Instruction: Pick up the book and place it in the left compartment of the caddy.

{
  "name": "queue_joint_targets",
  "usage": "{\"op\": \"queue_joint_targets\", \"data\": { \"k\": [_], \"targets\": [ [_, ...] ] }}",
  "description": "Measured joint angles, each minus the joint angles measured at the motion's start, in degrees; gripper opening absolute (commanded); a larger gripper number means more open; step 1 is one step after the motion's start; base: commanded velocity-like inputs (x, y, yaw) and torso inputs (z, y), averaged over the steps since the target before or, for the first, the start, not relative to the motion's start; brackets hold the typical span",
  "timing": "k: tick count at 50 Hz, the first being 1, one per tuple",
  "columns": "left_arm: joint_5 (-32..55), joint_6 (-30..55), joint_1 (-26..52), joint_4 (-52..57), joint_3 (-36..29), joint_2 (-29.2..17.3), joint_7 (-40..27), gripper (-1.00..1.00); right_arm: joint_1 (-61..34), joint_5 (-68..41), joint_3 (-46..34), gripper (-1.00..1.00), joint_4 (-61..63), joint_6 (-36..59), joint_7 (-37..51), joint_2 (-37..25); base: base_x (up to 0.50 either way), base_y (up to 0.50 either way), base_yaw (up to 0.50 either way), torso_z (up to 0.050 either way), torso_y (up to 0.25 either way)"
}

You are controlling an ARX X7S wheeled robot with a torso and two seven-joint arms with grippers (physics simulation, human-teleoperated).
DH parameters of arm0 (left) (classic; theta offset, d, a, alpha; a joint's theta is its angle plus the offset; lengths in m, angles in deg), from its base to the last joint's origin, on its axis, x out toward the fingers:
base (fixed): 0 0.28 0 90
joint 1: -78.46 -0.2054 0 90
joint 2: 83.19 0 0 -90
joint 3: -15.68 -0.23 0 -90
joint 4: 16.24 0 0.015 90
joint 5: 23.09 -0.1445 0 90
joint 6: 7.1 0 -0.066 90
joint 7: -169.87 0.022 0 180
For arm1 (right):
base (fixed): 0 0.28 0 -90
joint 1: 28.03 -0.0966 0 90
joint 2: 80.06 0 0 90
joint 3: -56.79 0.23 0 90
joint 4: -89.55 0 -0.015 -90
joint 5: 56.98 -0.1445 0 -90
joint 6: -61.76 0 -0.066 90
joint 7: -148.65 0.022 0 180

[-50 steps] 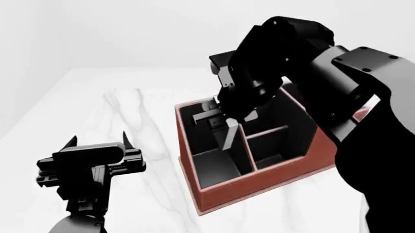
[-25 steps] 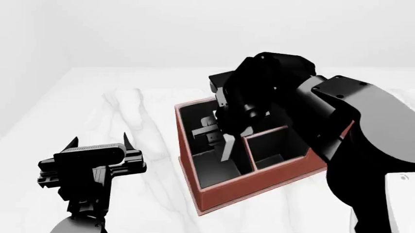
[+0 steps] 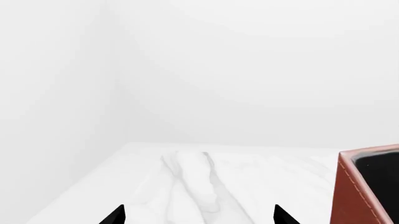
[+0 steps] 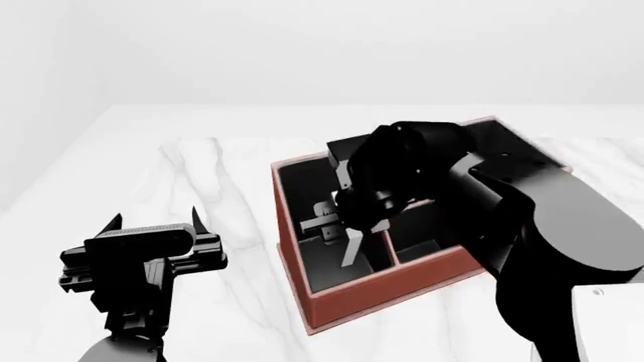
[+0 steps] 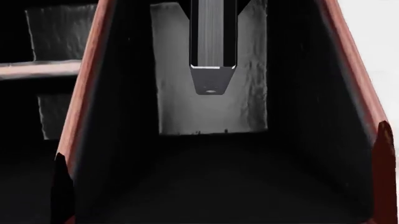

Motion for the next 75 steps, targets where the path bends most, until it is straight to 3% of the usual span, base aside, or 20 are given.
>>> {"op": "queue_joint_targets", "data": {
  "k": [55, 56, 75],
  "targets": [
    [0.9, -1.1, -0.5, -0.7, -0.4, -0.7, -0.5, 1.00, 4.9, 5.3, 0.8, -1.00, -0.1, -4.0, -2.1, 0.0, 0.00, 0.00, 0.00, 0.000, 0.001],
    [0.9, -1.1, -0.4, -0.7, -0.5, -0.7, -0.5, 1.00, 4.9, 5.3, 0.8, 1.00, -0.1, -4.0, -2.1, 0.0, 0.00, 0.00, 0.00, 0.000, 0.000],
    [1.3, -1.1, -0.3, -0.7, -0.6, -0.9, -0.8, 1.00, 3.9, 6.9, 1.9, 1.00, -0.1, -4.3, -2.5, 0.0, 0.00, 0.00, 0.00, 0.000, 0.000]
  ]
}}
